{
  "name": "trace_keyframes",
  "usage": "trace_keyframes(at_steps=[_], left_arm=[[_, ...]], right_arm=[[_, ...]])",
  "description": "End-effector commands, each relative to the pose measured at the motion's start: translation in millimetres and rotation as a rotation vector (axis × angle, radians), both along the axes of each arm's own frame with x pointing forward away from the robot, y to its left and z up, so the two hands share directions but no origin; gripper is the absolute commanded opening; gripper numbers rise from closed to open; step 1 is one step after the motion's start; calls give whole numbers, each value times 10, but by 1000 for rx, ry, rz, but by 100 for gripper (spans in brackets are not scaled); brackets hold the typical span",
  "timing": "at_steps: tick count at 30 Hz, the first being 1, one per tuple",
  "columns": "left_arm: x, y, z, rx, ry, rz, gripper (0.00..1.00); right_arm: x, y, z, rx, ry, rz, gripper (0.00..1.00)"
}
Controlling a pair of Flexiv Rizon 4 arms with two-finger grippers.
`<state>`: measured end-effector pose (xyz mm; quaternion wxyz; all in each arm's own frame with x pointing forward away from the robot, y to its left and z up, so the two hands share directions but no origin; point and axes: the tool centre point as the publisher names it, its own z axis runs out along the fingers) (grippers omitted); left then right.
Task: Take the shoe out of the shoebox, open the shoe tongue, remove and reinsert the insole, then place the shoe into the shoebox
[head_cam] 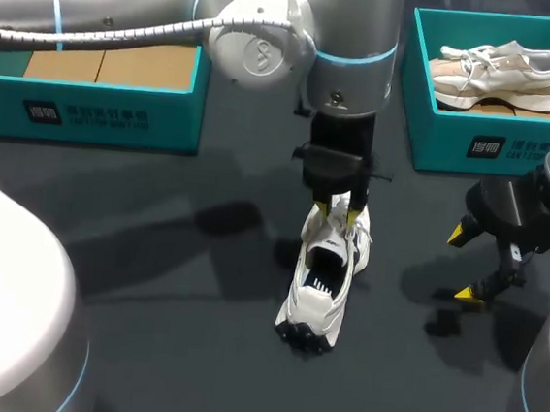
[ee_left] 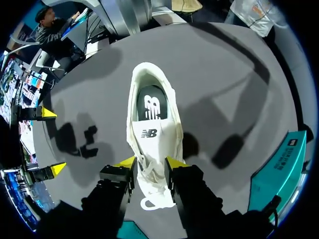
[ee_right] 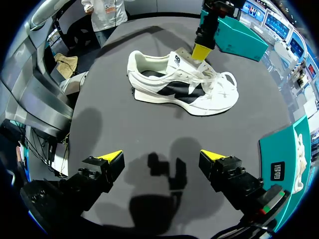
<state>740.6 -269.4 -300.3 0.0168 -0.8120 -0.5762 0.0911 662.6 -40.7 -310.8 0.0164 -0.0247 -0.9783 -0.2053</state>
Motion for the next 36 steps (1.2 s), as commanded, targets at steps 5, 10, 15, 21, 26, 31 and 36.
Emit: trace_keyframes(at_steps=[5, 10, 15, 21, 26, 31, 36], left_arm=[[-241, 113, -199, -18, 35, -5, 34], [-365, 190, -371, -17, 29, -10, 33], [-470, 239, -441, -22, 29, 5, 35], [-506, 283, -247, -63, 40, 27, 36], [-488, 312, -24, -61, 39, 68, 44], [-477, 321, 176, -20, 20, 161, 70], [-571, 364, 383, 21, 57, 310, 100]], right_arm=[[-15, 5, -2, -3, -2, -2, 100], [-15, 5, -2, -3, -2, -2, 100], [-15, 5, -2, -3, -2, -2, 100], [-15, 5, -2, -3, -2, -2, 100], [-15, 5, -2, -3, -2, -2, 100], [-15, 5, -2, -3, -2, -2, 100], [-15, 5, -2, -3, -2, -2, 100]])
